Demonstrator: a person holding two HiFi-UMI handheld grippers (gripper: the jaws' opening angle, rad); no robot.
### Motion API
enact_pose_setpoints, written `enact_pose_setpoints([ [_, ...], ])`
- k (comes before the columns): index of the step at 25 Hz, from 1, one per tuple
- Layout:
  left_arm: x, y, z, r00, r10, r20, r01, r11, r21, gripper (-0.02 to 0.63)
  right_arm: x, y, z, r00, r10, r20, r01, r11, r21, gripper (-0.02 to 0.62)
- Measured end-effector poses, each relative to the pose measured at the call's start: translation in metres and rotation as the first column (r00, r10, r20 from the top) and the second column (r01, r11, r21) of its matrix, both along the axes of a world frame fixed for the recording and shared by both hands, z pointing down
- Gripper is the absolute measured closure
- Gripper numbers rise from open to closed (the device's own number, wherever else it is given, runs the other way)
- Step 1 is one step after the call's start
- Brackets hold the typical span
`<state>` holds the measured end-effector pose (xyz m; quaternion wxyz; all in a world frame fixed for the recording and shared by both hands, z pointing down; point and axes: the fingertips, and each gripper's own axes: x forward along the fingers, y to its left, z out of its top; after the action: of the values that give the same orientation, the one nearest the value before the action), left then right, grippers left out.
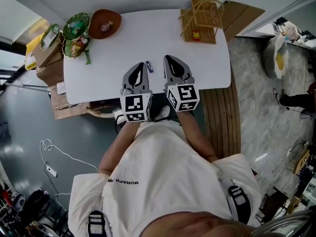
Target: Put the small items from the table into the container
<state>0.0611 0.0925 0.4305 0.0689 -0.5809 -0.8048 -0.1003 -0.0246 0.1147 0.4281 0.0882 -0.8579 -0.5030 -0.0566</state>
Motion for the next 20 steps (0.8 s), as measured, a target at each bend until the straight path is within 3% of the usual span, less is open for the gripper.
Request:
enact_pose_setpoints([
  [20,0.021,-0.001,0.002,0.998,-0.052,0.025,0.052,0.999,0.001,0.601,0.025,-0.002,0.011,0.999,-0.046,-0.004,0.046,0.998,0.031,0.581],
])
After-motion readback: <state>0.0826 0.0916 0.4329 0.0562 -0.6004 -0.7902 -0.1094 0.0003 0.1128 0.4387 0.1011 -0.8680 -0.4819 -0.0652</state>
